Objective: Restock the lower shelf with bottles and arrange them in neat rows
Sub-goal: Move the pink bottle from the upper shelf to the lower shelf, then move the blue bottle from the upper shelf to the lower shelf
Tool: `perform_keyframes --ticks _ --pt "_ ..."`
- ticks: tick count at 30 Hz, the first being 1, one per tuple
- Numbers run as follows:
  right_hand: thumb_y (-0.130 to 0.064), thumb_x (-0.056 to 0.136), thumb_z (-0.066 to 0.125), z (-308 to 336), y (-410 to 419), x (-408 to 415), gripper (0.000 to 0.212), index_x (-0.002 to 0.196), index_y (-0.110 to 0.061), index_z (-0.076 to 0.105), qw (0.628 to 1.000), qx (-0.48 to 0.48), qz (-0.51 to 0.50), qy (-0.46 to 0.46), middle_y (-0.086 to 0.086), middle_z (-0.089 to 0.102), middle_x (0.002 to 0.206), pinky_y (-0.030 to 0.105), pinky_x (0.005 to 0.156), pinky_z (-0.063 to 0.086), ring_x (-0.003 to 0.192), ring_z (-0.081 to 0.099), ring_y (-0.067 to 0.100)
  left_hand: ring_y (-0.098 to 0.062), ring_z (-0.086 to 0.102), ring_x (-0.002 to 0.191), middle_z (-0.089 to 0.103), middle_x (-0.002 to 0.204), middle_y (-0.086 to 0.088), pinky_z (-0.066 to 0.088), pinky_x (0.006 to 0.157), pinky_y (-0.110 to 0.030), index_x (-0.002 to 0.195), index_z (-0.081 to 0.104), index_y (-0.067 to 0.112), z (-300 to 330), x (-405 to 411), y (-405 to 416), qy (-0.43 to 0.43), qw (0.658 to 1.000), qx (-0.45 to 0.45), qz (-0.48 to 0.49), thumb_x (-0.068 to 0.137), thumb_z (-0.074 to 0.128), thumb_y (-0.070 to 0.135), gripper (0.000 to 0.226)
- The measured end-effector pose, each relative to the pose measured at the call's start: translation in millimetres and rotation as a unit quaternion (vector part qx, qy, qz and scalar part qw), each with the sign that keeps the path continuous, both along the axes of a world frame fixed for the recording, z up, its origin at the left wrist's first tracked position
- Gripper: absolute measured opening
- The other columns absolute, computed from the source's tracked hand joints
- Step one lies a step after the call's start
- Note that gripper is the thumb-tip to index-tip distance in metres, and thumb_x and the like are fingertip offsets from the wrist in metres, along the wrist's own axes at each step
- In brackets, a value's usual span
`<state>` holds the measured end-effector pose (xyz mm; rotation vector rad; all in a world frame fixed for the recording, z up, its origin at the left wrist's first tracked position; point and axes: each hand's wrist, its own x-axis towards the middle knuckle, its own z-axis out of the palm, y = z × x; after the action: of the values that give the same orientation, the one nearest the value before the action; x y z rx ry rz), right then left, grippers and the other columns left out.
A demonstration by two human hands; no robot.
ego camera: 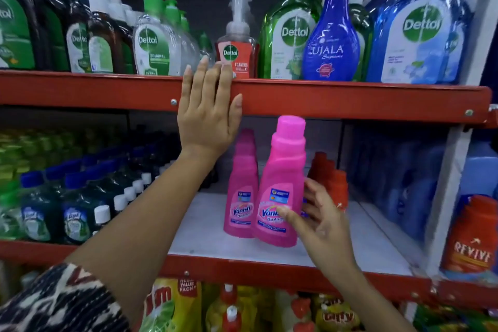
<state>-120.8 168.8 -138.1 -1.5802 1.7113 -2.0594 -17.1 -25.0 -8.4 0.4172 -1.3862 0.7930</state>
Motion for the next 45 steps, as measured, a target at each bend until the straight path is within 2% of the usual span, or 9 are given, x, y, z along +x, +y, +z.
perform_keyframes --ticks 7,14,19,26,30,34,38,42,45 --pt "-0.03 0.076 0.074 -32.6 -34.5 -9.2 0.05 0.117 -0.044 0.05 0.998 0.06 0.016 -0.014 -0.012 0.067 0.114 0.018 0.075 0.057 0.102 0.066 0.001 -0.034 0.047 0.132 0.061 0.13 -0.015 0.033 0.114 -0.049 0.134 0.054 0.002 0.0 -2.4 -2.2 0.011 1.0 -0.011 -0.001 0.104 0.02 0.034 0.055" --pt "-0.042 0.07 0.072 -46.7 -58.7 -12.0 0.049 0.111 -0.05 0.048 0.995 0.091 0.022 -0.031 -0.016 0.066 0.113 0.032 0.085 0.06 0.102 0.064 -0.003 -0.033 0.05 0.13 0.063 0.128 -0.014 0.036 0.112 -0.049 0.132 0.056 0.003 0.5 -5.2 -5.3 0.026 0.999 -0.028 0.003 0.103 0.02 0.034 0.056" --pt "-0.046 0.07 0.071 -48.6 -67.1 -8.9 0.05 0.112 -0.053 0.045 0.994 0.106 0.023 -0.031 -0.014 0.064 0.119 0.039 0.089 0.059 0.106 0.065 0.008 -0.032 0.052 0.128 0.065 0.125 -0.013 0.037 0.112 -0.048 0.13 0.058 0.004 0.4 -6.6 -7.6 0.04 0.999 -0.036 0.006 0.103 0.02 0.034 0.056" --pt "-0.045 0.072 0.07 -47.5 -67.6 -6.4 0.047 0.11 -0.053 0.044 0.992 0.12 0.014 -0.024 -0.021 0.062 0.116 0.033 0.089 0.058 0.105 0.063 0.003 -0.032 0.053 0.127 0.066 0.124 -0.013 0.037 0.112 -0.047 0.129 0.059 0.003 1.3 -7.5 -7.6 0.042 0.998 -0.041 0.006 0.102 0.021 0.033 0.055" --pt "-0.04 0.082 0.068 -52.4 -64.1 -2.8 0.051 0.128 -0.042 0.045 0.991 0.136 0.0 -0.011 -0.011 0.062 0.128 0.033 0.091 0.058 0.112 0.062 0.005 -0.032 0.052 0.128 0.065 0.126 -0.013 0.035 0.112 -0.047 0.13 0.059 0.004 1.9 -6.2 -6.3 0.039 0.999 -0.034 0.004 0.102 0.022 0.033 0.055" --pt "-0.049 0.091 0.055 -51.6 -54.0 -1.5 0.062 0.146 -0.035 0.031 0.979 0.156 -0.087 0.101 -0.019 0.04 0.147 0.015 0.103 0.039 0.133 0.039 -0.003 -0.032 0.051 0.129 0.064 0.128 -0.012 0.033 0.113 -0.046 0.132 0.057 0.004 1.3 -5.6 -4.5 0.031 0.999 -0.031 0.004 0.103 0.022 0.033 0.054" --pt "-0.062 0.092 0.039 -43.0 -37.1 -5.0 0.07 0.152 -0.032 0.018 0.945 0.142 -0.194 0.223 -0.014 0.012 0.16 0.029 0.117 0.02 0.15 0.005 0.005 -0.032 0.05 0.131 0.063 0.13 -0.012 0.032 0.114 -0.046 0.134 0.055 0.004 0.9 -4.1 -2.8 0.023 0.999 -0.022 0.0 0.104 0.024 0.033 0.052" --pt "-0.055 0.096 0.035 -19.0 -19.2 -11.4 0.067 0.15 -0.016 0.03 0.886 0.058 -0.315 0.335 0.007 0.023 0.161 0.042 0.117 0.028 0.15 0.013 0.021 -0.032 0.047 0.133 0.061 0.132 -0.013 0.029 0.115 -0.046 0.136 0.052 0.004 0.2 -2.9 -1.3 0.013 1.0 -0.009 -0.004 0.104 0.024 0.033 0.051" --pt "-0.045 0.096 0.048 11.0 -5.0 -17.8 0.064 0.149 -0.013 0.033 0.848 0.01 -0.365 0.384 0.013 0.028 0.159 0.045 0.118 0.029 0.149 0.019 0.029 -0.033 0.046 0.133 0.06 0.132 -0.015 0.029 0.116 -0.047 0.136 0.052 0.003 0.4 -1.5 -0.7 0.008 1.0 -0.002 -0.008 0.104 0.026 0.033 0.05"
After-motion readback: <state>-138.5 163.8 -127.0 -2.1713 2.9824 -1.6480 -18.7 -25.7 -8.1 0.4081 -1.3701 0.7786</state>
